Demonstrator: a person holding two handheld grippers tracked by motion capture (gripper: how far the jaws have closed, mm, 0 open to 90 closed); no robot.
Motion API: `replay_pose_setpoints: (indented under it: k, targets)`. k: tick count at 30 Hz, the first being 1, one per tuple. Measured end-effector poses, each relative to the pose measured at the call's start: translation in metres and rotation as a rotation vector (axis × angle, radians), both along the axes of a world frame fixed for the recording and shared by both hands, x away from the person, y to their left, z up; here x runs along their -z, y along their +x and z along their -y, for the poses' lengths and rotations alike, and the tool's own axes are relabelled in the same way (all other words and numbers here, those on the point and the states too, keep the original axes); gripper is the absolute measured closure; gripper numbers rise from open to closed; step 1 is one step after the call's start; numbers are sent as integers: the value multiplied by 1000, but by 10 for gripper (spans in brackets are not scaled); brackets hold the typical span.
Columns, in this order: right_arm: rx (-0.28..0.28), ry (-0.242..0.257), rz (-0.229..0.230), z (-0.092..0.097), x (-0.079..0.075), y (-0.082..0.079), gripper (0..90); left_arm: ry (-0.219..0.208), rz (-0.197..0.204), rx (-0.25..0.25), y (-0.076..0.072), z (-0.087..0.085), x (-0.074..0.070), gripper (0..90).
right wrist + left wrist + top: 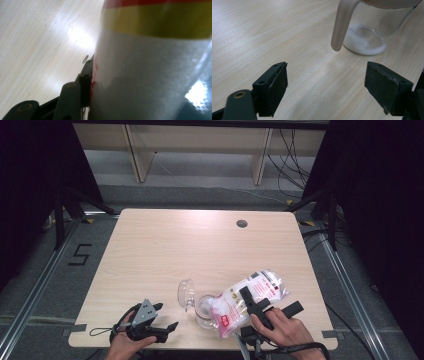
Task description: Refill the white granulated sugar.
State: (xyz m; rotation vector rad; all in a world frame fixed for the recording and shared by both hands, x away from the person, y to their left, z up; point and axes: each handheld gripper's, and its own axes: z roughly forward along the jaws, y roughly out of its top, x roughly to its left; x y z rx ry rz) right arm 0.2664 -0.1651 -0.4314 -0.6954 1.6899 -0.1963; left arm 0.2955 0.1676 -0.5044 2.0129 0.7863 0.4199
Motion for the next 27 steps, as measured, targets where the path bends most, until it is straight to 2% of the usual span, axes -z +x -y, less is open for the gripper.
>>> replay_pose_setpoints:
  k: [10, 12, 20, 23, 24, 27]
  targets:
    - [3, -1, -9, 0, 0, 0, 555, -9, -4, -4, -1, 1, 0, 181]
    - [6, 0, -10, 0, 0, 0, 556, -20, -20, -13, -2, 2, 1, 182]
    - [9, -2, -14, 0, 0, 0, 558, -20, -21, -12, -2, 2, 0, 182]
    - [11, 1, -18, 1, 0, 1, 558, -2, -9, -11, -1, 0, -1, 181]
    - [12, 0, -17, 1, 0, 1, 558, -16, -16, -9, -2, 1, 0, 182]
    - [9, 1, -16, 1, -2, 0, 559, -14, -16, -9, -2, 1, 0, 181]
